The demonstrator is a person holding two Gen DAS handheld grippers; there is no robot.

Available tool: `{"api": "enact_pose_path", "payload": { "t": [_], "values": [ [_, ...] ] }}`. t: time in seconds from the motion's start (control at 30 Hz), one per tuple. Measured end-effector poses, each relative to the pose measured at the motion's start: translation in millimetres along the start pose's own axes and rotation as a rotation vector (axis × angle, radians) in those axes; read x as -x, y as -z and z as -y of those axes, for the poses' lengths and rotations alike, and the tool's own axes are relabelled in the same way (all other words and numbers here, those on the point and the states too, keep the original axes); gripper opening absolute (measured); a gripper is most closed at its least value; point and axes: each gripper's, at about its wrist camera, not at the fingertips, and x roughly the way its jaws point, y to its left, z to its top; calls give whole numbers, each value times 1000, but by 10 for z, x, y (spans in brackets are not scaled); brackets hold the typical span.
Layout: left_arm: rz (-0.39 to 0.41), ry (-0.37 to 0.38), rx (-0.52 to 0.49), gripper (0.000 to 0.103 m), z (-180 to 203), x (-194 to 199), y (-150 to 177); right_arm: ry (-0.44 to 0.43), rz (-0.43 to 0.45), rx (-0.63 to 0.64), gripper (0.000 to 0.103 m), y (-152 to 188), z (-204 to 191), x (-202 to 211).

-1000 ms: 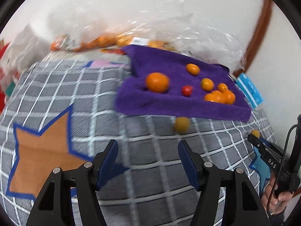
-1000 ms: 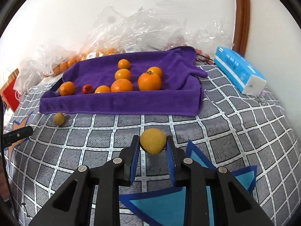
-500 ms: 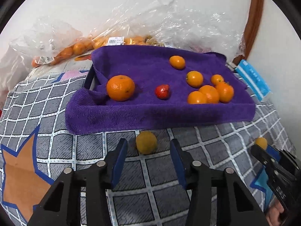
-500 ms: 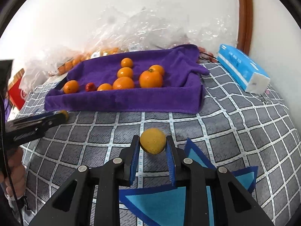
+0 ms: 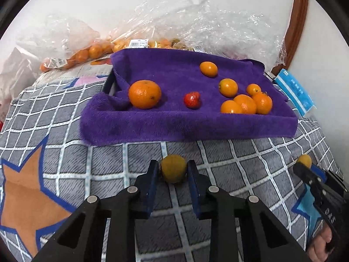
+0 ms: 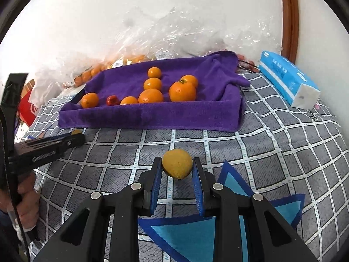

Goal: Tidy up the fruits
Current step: 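Grasp the other small yellow fruit with the left tool while the right tool holds its fruit, then carry both small yellow fruits over the purple towel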

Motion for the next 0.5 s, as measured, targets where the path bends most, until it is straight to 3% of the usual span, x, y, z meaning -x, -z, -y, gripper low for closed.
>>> {"api": "enact_pose_path", "payload": {
  "t": [0.5],
  "values": [
    [37,11,46,25,-242,459,114,32,-15,90,27,105,-310,184]
  ]
}}
